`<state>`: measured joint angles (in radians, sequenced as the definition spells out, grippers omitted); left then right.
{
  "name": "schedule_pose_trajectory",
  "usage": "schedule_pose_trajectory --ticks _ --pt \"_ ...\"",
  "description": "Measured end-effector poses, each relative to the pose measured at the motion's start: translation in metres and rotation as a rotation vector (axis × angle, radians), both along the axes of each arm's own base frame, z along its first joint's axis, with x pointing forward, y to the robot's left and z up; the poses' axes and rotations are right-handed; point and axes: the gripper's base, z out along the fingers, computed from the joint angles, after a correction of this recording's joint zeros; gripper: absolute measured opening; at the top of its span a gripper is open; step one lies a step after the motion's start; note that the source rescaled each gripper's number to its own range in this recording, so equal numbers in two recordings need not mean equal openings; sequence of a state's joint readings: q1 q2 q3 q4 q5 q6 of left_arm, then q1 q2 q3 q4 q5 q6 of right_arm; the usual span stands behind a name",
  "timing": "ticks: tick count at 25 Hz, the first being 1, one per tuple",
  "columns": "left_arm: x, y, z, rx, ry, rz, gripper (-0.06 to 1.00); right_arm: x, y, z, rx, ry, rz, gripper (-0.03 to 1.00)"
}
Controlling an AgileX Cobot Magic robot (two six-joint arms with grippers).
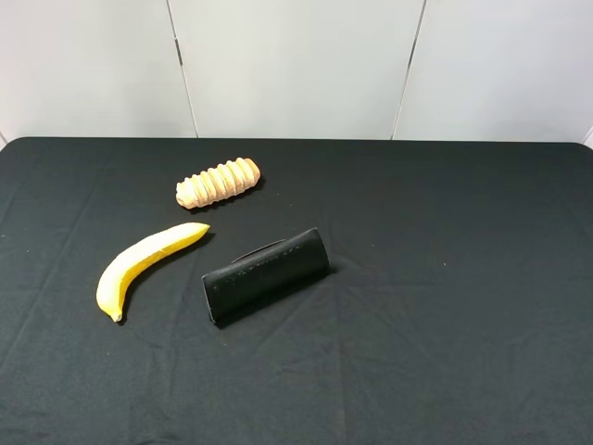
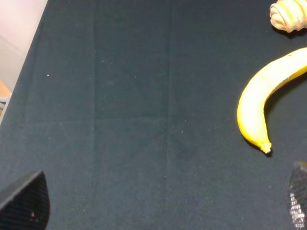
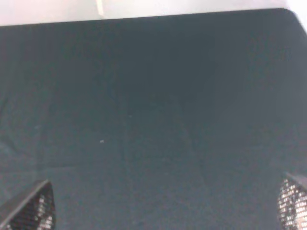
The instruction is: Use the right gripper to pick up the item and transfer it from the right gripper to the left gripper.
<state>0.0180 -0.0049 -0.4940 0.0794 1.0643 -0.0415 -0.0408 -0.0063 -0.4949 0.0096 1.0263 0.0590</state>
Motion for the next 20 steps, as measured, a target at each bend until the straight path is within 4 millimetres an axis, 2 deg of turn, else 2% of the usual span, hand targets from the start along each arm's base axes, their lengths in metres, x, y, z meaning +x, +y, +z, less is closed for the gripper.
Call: schedule_pose_trajectory --ticks 20 --pt "-0.0001 0.0002 -0.0001 0.002 0.001 0.001 0.98 0.0 0.0003 0.0 0.003 0.0 -0.02 1.0"
